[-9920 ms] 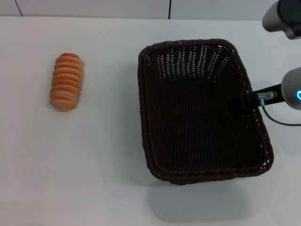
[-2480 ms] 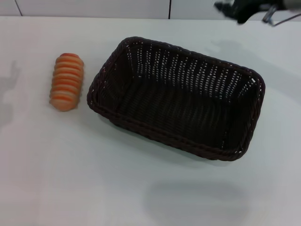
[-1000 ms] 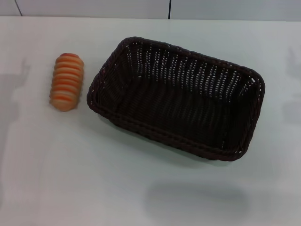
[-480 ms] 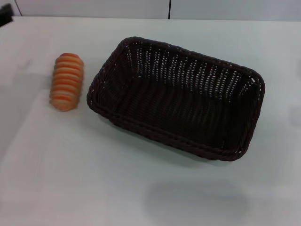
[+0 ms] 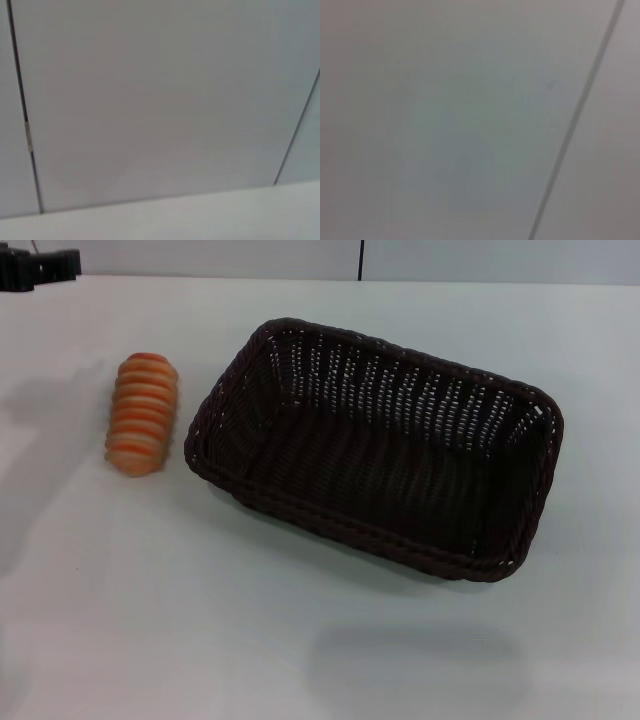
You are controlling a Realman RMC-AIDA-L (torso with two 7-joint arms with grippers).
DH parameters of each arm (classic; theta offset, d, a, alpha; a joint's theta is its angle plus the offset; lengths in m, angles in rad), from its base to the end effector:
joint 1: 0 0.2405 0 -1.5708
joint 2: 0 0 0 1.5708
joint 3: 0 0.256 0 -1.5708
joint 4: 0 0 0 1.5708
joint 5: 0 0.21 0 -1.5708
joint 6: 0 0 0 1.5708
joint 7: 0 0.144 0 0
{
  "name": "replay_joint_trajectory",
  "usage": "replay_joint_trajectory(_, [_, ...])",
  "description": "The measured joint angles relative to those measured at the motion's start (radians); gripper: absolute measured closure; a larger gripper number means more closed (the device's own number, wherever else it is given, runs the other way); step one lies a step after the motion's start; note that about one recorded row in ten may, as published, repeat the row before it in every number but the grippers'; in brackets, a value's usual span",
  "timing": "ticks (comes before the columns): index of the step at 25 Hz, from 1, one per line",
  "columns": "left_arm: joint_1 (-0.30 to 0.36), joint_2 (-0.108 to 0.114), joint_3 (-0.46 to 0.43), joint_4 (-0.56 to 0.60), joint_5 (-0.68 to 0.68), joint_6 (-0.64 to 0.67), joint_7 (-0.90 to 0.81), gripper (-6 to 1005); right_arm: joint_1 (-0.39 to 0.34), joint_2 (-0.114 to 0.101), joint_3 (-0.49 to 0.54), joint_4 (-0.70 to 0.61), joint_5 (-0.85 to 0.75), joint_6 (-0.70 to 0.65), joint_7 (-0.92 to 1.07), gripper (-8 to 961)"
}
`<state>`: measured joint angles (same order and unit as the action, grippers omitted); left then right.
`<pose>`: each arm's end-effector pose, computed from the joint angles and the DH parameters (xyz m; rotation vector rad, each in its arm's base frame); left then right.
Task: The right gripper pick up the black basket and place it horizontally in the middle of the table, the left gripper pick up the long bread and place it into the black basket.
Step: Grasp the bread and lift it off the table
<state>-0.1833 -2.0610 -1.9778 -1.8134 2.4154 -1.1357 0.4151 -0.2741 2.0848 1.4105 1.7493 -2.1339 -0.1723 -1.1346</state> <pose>-0.2093 0.3410 0.1357 -1.9289 -0.9865 -0.2771 0.2279 0.2921 0.1219 -1.4198 0.3190 0.3046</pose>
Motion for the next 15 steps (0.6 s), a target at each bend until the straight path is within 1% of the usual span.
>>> replay_joint_trajectory(2, [-0.049, 0.001, -0.006, 0.000, 0.082, -0.055, -0.025, 186, -0.006, -0.001, 0.014, 0.002, 0.028, -0.002, 0.007, 620])
replay_joint_trajectory(3, [-0.106, 0.001, -0.023, 0.000, 0.164, -0.130, -0.040, 186, -0.006, -0.002, 0.027, 0.002, 0.049, 0.003, 0.011, 620])
replay_joint_trajectory(4, [-0.106, 0.001, -0.023, 0.000, 0.164, -0.130, -0.040, 186, -0.006, -0.002, 0.027, 0.002, 0.049, 0.003, 0.011, 620])
replay_joint_trajectory(6, [-0.164, 0.001, -0.047, 0.003, 0.225, -0.203, -0.047, 186, -0.005, -0.002, 0.030, 0.000, 0.054, 0.005, 0.013, 620])
replay_joint_trajectory(8, [-0.261, 0.002, -0.073, 0.012, 0.337, -0.317, -0.061, 186, 0.000, -0.002, 0.026, -0.001, 0.053, 0.005, 0.013, 620])
replay_joint_trajectory(9, [-0.261, 0.002, -0.073, 0.012, 0.337, -0.317, -0.061, 186, 0.000, -0.002, 0.026, -0.001, 0.053, 0.005, 0.013, 620])
replay_joint_trajectory(10, [-0.287, 0.002, -0.072, 0.014, 0.386, -0.349, -0.072, 186, 0.001, -0.002, 0.025, -0.002, 0.053, 0.005, 0.013, 620])
replay_joint_trajectory(11, [-0.287, 0.002, -0.072, 0.014, 0.386, -0.349, -0.072, 186, 0.003, -0.002, 0.024, -0.002, 0.053, 0.005, 0.013, 620])
replay_joint_trajectory(12, [-0.320, 0.002, -0.062, 0.018, 0.446, -0.380, -0.088, 186, 0.003, -0.002, 0.022, -0.001, 0.054, 0.005, 0.013, 620])
replay_joint_trajectory(13, [-0.345, 0.002, -0.056, 0.032, 0.467, -0.404, -0.099, 186, 0.003, -0.003, 0.019, 0.006, 0.054, 0.005, 0.013, 620])
replay_joint_trajectory(15, [-0.360, 0.002, -0.056, 0.043, 0.470, -0.419, -0.103, 186, 0.001, -0.003, 0.018, 0.009, 0.054, 0.005, 0.013, 620])
